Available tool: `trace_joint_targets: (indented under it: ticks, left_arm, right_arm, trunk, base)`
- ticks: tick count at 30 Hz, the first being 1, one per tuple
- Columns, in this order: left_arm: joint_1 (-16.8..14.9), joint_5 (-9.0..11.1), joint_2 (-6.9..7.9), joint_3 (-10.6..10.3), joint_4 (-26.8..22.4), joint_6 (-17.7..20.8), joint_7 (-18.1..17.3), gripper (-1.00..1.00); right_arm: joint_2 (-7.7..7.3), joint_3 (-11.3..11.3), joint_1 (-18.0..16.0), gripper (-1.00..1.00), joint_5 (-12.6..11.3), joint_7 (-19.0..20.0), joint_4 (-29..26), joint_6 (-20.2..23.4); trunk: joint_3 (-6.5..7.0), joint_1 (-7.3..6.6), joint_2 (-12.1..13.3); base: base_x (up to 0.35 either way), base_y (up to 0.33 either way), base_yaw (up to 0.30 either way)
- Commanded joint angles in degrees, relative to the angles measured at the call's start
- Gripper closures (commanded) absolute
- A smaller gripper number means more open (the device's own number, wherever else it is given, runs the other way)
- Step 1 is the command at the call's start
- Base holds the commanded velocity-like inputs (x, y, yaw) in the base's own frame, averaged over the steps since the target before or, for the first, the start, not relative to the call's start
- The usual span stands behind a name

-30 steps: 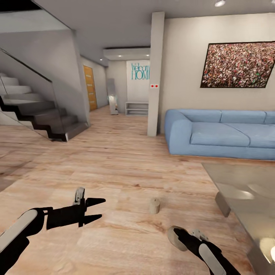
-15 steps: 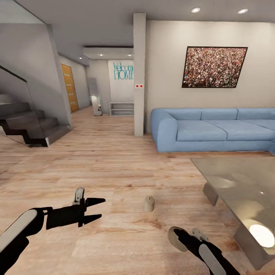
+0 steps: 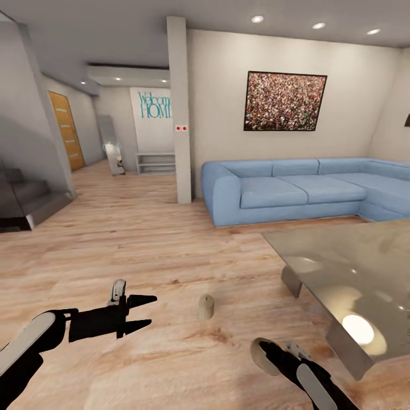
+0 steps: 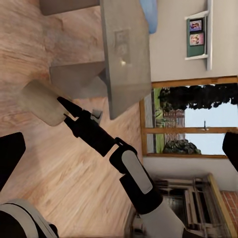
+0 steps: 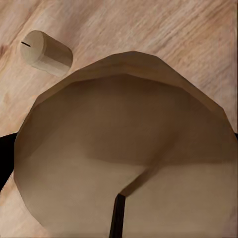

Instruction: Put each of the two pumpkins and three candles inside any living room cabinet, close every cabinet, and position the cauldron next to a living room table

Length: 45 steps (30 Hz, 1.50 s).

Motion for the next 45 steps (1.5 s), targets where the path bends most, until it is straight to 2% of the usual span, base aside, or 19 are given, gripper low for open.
trace_joint_targets:
  ticks: [1,15,21,27,38,45]
  left_arm:
    - [-0.03,0.57,0.05,-0.04,-0.03,0.04,0.46,-1.0]
    - [-0.03,0.63,0.05,0.02,-0.03,0.03,0.46,-1.0]
    - [-0.03,0.63,0.05,0.02,-0.03,0.03,0.53,-1.0]
    - [-0.03,0.55,0.04,0.14,1.77,0.03,0.47,-1.0]
    - [-0.03,0.54,0.05,0.29,2.08,0.03,0.46,-1.0]
    - [-0.03,0.54,0.05,0.29,2.08,0.03,0.46,-1.0]
  right_arm:
    - [-0.07,0.28,-0.04,1.0,-0.57,-0.55,-0.03,0.02]
    - [-0.1,0.3,-0.04,1.0,-0.5,-0.55,0.27,-0.17]
    - [-0.08,0.36,-0.04,1.0,-0.2,-0.39,2.28,-2.18]
    - [-0.04,0.34,-0.04,1.0,-0.4,-0.39,2.43,-2.36]
    - [-0.08,0.27,-0.04,1.0,-0.49,-0.3,2.44,-2.29]
    - [-0.07,0.27,-0.04,1.0,-0.54,1.09,2.44,-2.11]
  trunk:
    - [-0.06,0.01,-0.03]
    - [-0.06,0.01,-0.03]
    - [-0.06,0.01,-0.03]
    - [-0.06,0.01,-0.03]
    - [-0.06,0.01,-0.03]
    - [-0.06,0.01,-0.03]
  base:
    - [0.201,0.02,-0.29]
    - [0.239,0.166,-0.275]
    - [0.245,0.207,-0.035]
    - [0.244,0.207,-0.002]
    - [0.223,0.207,-0.002]
    - [0.162,0.207,-0.206]
